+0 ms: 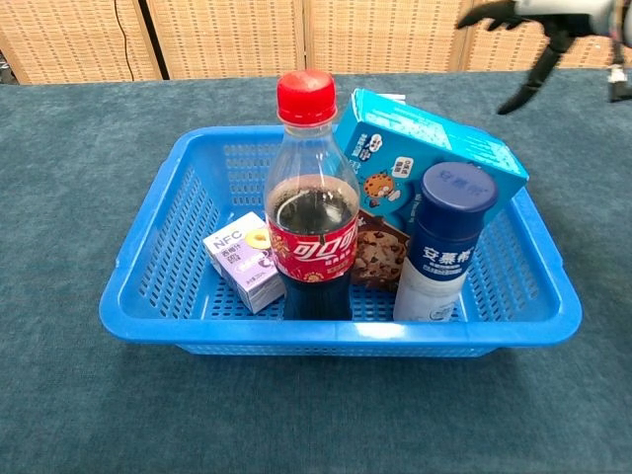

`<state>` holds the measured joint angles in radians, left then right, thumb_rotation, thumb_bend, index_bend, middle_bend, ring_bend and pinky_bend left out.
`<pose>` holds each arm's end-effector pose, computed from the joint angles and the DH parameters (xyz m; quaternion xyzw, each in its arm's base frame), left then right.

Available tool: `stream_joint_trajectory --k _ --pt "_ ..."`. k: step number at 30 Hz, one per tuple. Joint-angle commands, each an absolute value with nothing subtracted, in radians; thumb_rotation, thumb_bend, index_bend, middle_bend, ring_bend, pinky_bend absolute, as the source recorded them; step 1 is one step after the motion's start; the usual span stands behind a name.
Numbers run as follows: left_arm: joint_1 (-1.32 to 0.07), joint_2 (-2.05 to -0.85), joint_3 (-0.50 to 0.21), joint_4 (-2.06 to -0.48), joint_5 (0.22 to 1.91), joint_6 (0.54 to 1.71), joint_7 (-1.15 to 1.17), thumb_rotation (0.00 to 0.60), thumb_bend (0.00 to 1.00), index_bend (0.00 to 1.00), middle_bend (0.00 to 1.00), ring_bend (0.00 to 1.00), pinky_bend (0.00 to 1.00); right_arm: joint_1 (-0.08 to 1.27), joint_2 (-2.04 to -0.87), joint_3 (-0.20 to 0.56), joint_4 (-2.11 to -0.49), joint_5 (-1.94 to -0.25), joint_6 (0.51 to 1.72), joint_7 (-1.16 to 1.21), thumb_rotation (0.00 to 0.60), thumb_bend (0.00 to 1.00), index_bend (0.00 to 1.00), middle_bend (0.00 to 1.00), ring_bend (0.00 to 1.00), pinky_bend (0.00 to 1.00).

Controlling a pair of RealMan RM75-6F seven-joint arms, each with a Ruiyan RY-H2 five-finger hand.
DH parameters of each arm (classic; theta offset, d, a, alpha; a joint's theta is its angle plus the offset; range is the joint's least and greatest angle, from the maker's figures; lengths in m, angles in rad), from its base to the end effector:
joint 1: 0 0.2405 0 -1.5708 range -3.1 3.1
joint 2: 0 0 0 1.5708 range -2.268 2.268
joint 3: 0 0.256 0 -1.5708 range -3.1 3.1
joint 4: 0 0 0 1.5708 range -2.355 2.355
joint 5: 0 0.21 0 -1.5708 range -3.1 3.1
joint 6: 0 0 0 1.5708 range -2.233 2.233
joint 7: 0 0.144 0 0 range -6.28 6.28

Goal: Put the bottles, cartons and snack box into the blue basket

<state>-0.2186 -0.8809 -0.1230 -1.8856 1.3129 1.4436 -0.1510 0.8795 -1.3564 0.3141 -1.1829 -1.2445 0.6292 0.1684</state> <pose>-0.2601 0.2269 0.2188 -0.5286 -0.4328 -0.4686 0.5601 -0.1580 -0.4522 0.0796 0.7140 -0.4118 0.3843 0.4158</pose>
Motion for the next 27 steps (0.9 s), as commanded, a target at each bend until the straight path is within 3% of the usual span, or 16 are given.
stream_joint_trajectory --k 1,15,27 --pt "-0.210 -0.891 -0.118 -1.878 1.305 1.438 -0.157 0.600 0.23 0.00 0.00 0.00 0.00 0.938 -1.406 0.344 -1.135 -1.214 0.580 0.189 0.600 0.00 0.00 0.00 0.00 0.00" --pt "-0.184 -0.908 -0.130 -1.868 1.281 1.441 -0.144 0.600 0.23 0.00 0.00 0.00 0.00 1.069 -1.466 0.372 -1.063 -1.125 0.423 0.255 0.600 0.00 0.00 0.00 0.00 0.00" --pt "-0.175 -0.918 -0.136 -1.848 1.278 1.415 -0.177 0.600 0.23 0.00 0.00 0.00 0.00 1.094 -1.410 0.335 -1.167 -1.021 0.394 0.208 0.600 0.00 0.00 0.00 0.00 0.00"
